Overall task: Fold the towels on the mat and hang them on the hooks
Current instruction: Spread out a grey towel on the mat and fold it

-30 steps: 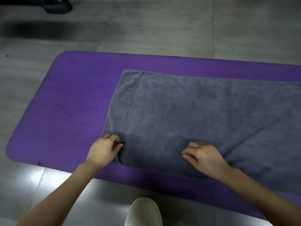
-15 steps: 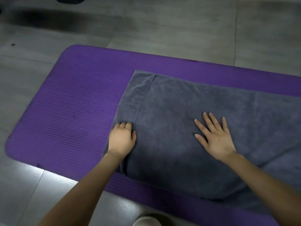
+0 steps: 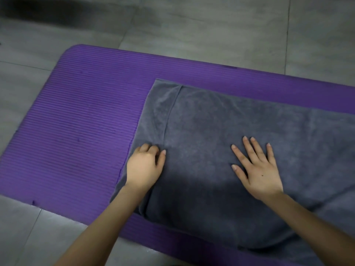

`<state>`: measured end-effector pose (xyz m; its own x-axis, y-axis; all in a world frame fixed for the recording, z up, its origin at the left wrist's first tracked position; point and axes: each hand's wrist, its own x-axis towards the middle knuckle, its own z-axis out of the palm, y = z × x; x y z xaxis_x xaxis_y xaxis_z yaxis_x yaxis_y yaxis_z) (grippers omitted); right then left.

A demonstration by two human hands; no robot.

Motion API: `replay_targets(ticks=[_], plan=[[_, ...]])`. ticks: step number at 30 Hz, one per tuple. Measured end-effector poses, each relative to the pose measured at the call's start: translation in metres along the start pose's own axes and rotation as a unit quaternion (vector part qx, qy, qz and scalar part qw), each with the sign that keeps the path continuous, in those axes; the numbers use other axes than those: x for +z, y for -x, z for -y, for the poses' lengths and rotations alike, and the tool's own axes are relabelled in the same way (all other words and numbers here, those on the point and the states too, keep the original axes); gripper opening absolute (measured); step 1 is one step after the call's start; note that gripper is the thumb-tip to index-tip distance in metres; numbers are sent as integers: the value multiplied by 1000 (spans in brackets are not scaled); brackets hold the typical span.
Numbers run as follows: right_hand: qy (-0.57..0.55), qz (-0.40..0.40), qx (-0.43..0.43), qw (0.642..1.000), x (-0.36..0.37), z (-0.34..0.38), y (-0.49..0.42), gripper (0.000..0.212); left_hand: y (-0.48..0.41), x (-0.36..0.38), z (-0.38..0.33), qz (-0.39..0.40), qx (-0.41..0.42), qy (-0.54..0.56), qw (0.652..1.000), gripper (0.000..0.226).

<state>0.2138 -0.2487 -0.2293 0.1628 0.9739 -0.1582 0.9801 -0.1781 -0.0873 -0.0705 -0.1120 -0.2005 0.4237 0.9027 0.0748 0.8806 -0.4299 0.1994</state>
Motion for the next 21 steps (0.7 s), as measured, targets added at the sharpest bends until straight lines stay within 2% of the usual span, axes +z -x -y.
replay_targets(ticks=[2, 4, 6, 10, 16, 21], plan=[[1, -5, -3, 1000, 0, 1, 0, 59, -20, 0, -2, -47, 13, 0, 999, 31], [4, -8, -5, 1000, 1, 0, -1, 58, -48, 3, -4, -62, 37, -9, 997, 27], [7, -9, -7, 1000, 3, -1, 0, 58, -82, 8, -6, -39, 51, -19, 998, 32], [12, -11, -12, 1000, 3, -1, -1, 58, -132, 15, -12, 77, 6, -44, 996, 40], [28, -13, -12, 999, 5, -1, -2, 57, -162, 19, -16, 53, 24, -78, 995, 30], [30, -13, -17, 999, 6, -2, -3, 58, -165, 14, -23, 25, 14, -8, 1000, 28]])
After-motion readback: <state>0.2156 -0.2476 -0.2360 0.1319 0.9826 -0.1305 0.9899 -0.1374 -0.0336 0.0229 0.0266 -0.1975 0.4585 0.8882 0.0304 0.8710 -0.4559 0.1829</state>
